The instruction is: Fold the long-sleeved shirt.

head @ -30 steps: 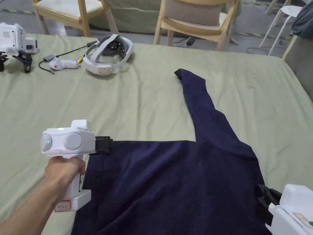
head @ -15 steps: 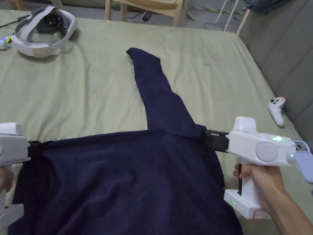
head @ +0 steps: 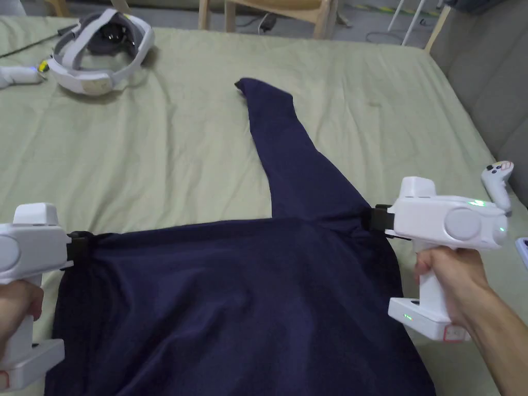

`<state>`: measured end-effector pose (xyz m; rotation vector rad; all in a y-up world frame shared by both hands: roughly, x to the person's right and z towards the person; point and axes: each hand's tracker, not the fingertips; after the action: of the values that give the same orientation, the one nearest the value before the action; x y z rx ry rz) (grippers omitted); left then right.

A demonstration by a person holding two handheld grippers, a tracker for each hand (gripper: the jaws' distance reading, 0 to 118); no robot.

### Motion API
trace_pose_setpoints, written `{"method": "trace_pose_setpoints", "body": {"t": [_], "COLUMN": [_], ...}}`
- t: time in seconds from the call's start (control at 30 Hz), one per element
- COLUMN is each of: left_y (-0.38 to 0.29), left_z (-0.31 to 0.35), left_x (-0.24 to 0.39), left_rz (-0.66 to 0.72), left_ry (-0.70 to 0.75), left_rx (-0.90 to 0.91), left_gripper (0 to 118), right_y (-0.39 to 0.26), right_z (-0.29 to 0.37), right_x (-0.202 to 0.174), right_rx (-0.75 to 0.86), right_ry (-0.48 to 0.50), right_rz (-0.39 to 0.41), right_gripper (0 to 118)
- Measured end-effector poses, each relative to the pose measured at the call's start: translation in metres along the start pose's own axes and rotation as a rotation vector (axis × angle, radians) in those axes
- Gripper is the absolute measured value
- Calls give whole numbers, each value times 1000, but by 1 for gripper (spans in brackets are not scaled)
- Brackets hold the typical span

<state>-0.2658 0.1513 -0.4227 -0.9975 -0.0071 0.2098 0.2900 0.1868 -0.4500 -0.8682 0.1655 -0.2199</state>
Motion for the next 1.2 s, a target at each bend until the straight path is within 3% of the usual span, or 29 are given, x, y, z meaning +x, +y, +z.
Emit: {"method": "trace_pose_setpoints", "body": {"t": [0.17,0.33,0.7,0.93,1.2], "left_y": [-4,8,74,160,288], "left_z": [94,202,424,503,545], "left_x": [9,13,34,61,78], "left_rz": [1,-19,-150,-169,-93], "left_ry": [-111,-134,-148,-102,-88], "left_rx": [194,397,827,992,1018], "left_gripper": [10,10,10,10,9], "right_y": [6,26,113,213,335], "right_z": [94,187,385,453,484], "right_x": [-29,-62,-114,-153,-202], "right_rx": [175,348,733,859,930], "right_ry": [17,59,141,111,42], "right_rz": [108,181,227,253,268], "right_gripper": [0,0,0,0,0]}}
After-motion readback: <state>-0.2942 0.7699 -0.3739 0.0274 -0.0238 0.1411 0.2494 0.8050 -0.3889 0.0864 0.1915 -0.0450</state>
